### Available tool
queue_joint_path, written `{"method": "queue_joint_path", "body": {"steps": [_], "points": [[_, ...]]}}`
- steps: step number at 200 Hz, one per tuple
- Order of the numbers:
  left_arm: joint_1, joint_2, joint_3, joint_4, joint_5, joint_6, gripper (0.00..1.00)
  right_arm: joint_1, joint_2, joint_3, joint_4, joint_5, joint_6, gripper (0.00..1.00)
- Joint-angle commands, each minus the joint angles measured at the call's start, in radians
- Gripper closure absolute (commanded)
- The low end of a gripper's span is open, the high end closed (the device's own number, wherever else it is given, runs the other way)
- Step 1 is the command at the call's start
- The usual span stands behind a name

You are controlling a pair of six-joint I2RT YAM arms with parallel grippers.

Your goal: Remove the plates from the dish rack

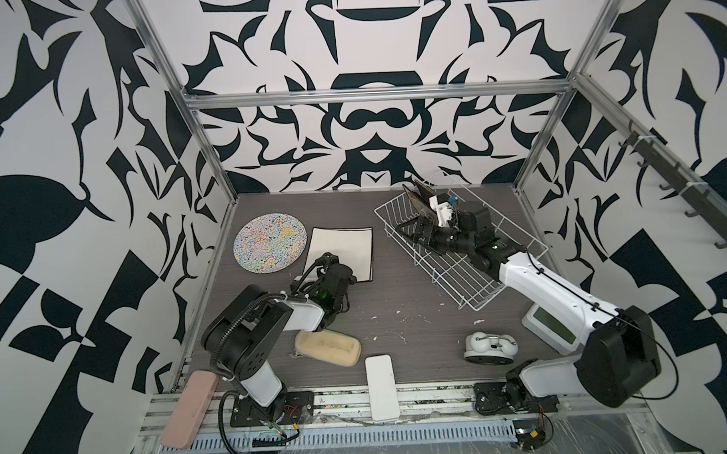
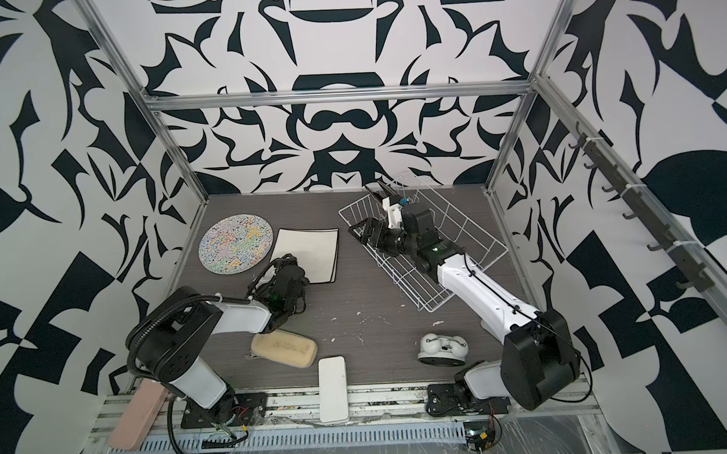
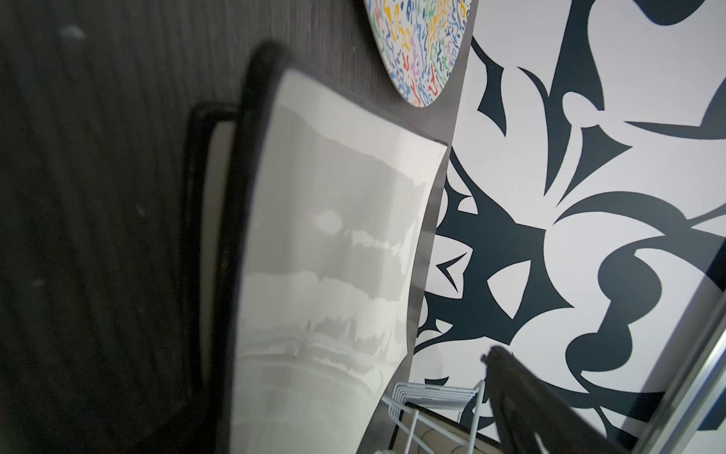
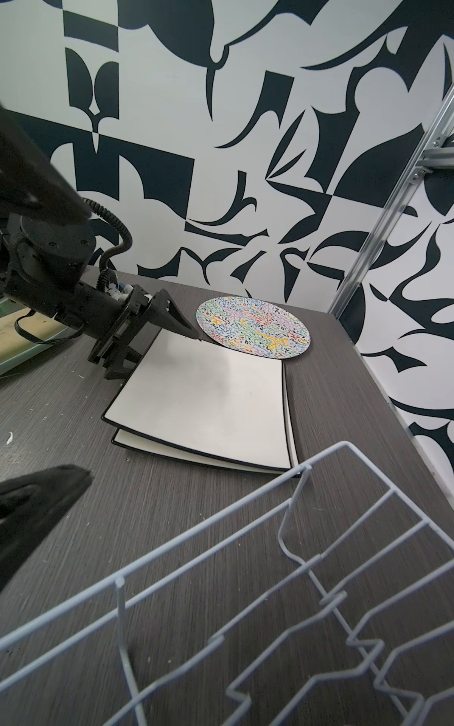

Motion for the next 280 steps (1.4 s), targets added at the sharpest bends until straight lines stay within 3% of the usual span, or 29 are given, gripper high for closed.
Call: {"method": "queue_joint_path", "body": {"steps": [1, 37, 108, 159, 280], "points": [[0.002, -0.040, 0.036, -0.048, -0.008, -0.042, 0.06, 0.006, -0.041, 0.036, 0.019, 0.011, -0.024, 0.01], [0.002, -0.039, 0.045, -0.083, 0.008, -0.069, 0.00, 0.005, -0.046, 0.034, 0.016, 0.012, -0.028, 0.01], [0.002, -0.030, 0.082, -0.161, 0.032, -0.096, 0.01, 0.005, -0.050, 0.034, 0.011, 0.013, -0.036, 0.01], [0.003, -0.071, 0.139, -0.376, 0.039, -0.128, 0.01, 0.005, -0.048, 0.038, 0.010, 0.013, -0.039, 0.01], [0.007, -0.056, 0.195, -0.509, 0.102, -0.164, 0.01, 0.006, -0.042, 0.062, 0.002, 0.016, -0.047, 0.01]]}}
